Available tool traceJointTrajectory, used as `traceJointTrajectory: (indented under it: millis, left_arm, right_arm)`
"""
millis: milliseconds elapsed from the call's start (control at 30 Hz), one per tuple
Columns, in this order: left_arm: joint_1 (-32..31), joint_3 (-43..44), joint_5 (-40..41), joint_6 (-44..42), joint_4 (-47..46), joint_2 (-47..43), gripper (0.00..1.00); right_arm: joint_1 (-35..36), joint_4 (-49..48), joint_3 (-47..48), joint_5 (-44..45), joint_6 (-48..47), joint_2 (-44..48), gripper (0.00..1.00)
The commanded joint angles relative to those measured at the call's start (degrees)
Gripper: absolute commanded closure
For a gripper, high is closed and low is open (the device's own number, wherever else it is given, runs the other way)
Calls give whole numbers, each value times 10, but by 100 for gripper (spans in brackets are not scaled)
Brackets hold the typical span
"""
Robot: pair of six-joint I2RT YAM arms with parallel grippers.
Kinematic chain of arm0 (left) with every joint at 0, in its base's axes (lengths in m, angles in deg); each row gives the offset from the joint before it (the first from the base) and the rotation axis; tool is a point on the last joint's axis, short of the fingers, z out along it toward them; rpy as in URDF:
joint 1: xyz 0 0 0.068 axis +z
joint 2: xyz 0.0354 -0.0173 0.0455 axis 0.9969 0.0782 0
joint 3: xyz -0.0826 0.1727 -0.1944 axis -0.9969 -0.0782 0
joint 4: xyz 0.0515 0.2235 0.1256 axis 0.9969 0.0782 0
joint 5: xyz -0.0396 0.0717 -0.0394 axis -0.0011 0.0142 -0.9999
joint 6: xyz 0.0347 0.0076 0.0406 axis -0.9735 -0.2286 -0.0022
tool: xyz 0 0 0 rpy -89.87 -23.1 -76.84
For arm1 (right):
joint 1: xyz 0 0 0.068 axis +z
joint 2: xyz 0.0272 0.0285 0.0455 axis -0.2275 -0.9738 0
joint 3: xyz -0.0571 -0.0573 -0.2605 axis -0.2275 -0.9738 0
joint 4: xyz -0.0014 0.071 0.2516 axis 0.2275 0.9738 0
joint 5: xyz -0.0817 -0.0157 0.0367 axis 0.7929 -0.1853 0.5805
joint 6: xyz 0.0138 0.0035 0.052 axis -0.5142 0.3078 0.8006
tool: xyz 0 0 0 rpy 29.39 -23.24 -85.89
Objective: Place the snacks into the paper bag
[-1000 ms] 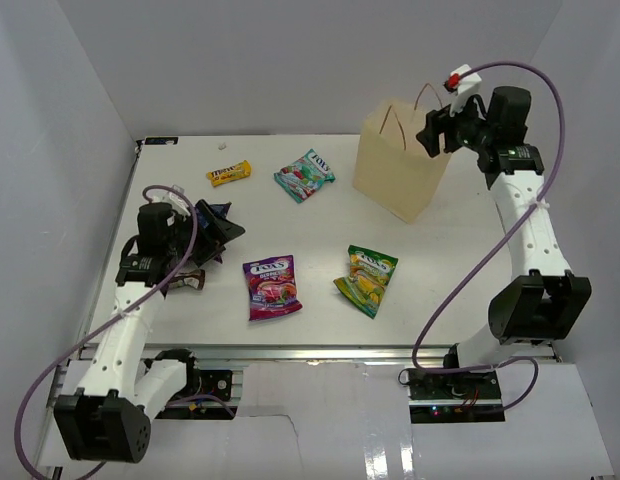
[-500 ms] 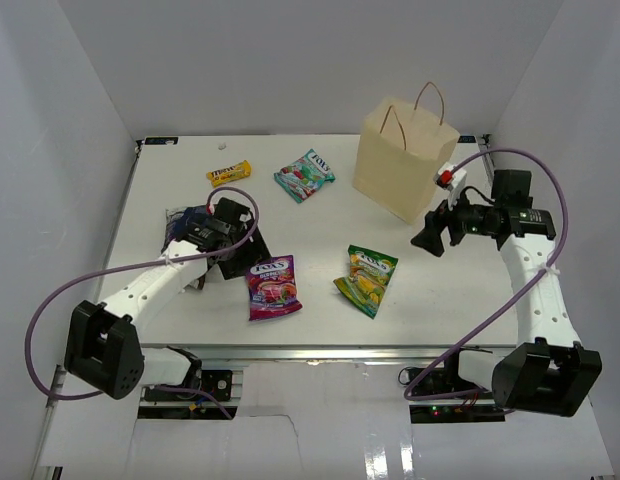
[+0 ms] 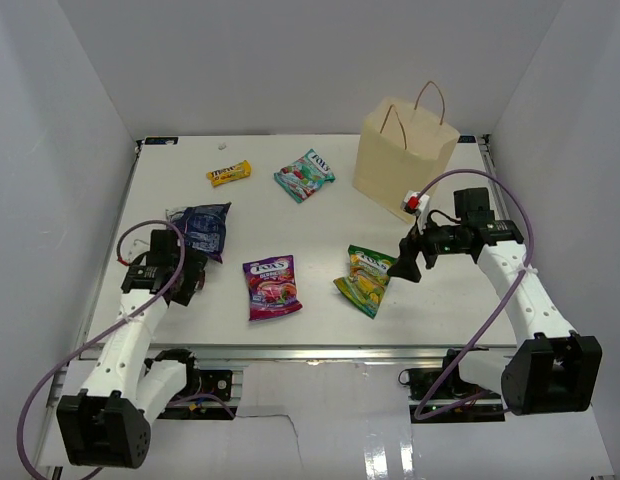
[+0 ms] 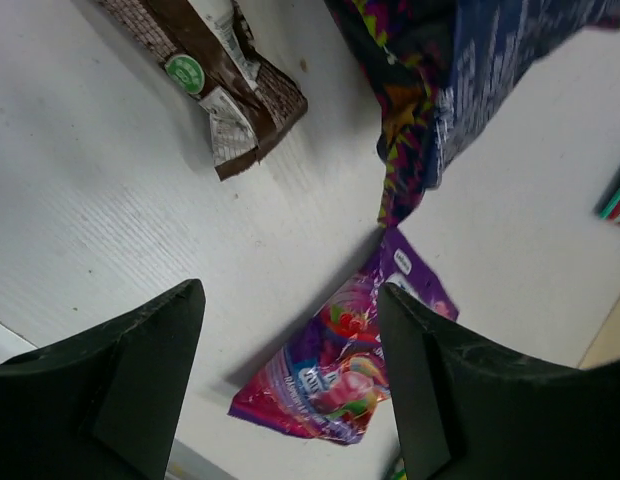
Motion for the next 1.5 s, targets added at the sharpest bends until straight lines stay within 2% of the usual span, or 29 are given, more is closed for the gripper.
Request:
traceJointTrajectory:
  millis: [0, 67, 233, 367, 567, 900, 1033, 1067, 1233, 1300, 1467]
  left_arm:
    - [60, -4, -12, 68, -13, 14, 20]
    - [122, -6, -40, 90, -15, 38, 21]
    - [180, -23, -94, 107, -53, 109, 24]
    - [227, -31, -121, 82, -103, 149, 28]
    - [245, -20, -121, 46, -130, 221, 32]
    - [258, -19, -121, 0, -177, 258, 46]
    - [263, -25, -140, -11, -187, 250, 58]
    - [263, -26, -141, -17, -189, 248, 66]
    - [265, -43, -147, -34, -193, 217, 83]
    - [265, -49, -151, -48, -193, 190, 91]
    - [265, -75, -178, -84, -160, 81, 100]
  right_arm:
    - [12, -45, 7, -11, 23, -8, 2]
    - [15, -52, 7, -13, 30, -12, 2]
    - [17, -65, 5, -14, 36, -10, 2]
    - [17, -66, 0, -14, 35, -9, 2]
    - [17, -64, 6, -18, 36, -13, 2]
    - [30, -43, 19, -28, 29, -17, 2]
    - [42, -37, 24, -30, 27, -19, 2]
    - [43, -36, 24, -30, 27, -19, 2]
    - [50, -34, 29, -31, 27, -21, 2]
    - [53, -28, 32, -34, 23, -23, 2]
    - [71, 37, 58, -79, -49, -32, 2]
